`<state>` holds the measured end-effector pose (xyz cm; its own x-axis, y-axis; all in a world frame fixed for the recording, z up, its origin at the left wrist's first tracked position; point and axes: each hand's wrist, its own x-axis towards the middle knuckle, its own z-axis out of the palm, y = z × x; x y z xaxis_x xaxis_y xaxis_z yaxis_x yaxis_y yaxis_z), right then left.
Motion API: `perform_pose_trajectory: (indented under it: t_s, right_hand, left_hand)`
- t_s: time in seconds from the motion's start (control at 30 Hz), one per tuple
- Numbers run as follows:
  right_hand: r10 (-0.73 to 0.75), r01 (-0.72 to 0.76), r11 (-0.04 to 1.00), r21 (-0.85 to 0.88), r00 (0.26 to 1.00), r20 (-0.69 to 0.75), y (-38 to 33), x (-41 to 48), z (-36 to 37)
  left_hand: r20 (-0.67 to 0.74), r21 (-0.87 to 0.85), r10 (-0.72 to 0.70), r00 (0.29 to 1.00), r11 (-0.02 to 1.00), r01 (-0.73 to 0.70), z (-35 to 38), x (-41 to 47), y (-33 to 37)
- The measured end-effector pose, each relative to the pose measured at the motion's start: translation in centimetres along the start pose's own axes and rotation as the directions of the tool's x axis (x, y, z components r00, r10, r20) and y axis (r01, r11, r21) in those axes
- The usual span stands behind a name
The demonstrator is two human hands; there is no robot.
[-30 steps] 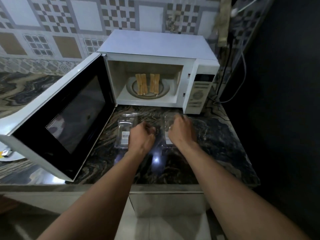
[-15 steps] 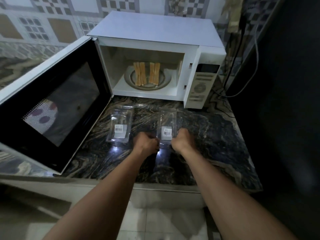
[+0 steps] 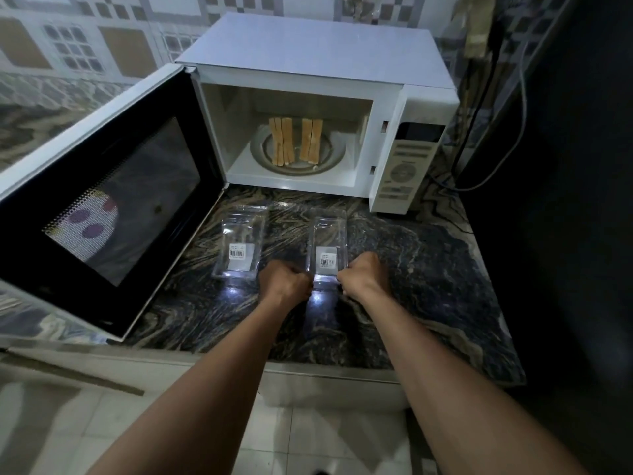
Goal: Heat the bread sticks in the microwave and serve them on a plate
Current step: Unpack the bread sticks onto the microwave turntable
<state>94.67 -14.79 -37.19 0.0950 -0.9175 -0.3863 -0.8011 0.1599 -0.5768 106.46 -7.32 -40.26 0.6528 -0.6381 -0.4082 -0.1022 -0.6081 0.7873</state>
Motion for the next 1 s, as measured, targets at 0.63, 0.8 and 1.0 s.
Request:
perform_pose_trajectory:
  t_s: [0.63,0.8,1.0]
  right_hand:
    - [-0.134,0.108,0.983,-0.147,0.974,-0.182,-1.5,-3.5,4.5]
    - [-0.134,0.116,0.989,-0.089,0.962,-0.237,-1.0,-3.7,4.7]
    - [-0.135,0.134,0.991,-0.023,0.954,-0.268,-1.2,-4.8,4.2]
  left_hand:
    - [-0.45,0.288,0.202,0.87,0.955,-0.073,-6.5,0.0,-2.9]
    - [-0.379,0.393,0.189,0.906,0.919,-0.027,-6.7,0.8,-3.4]
    - [-0.372,0.194,0.174,0.912,0.975,-0.107,-7.5,-0.2,-2.6]
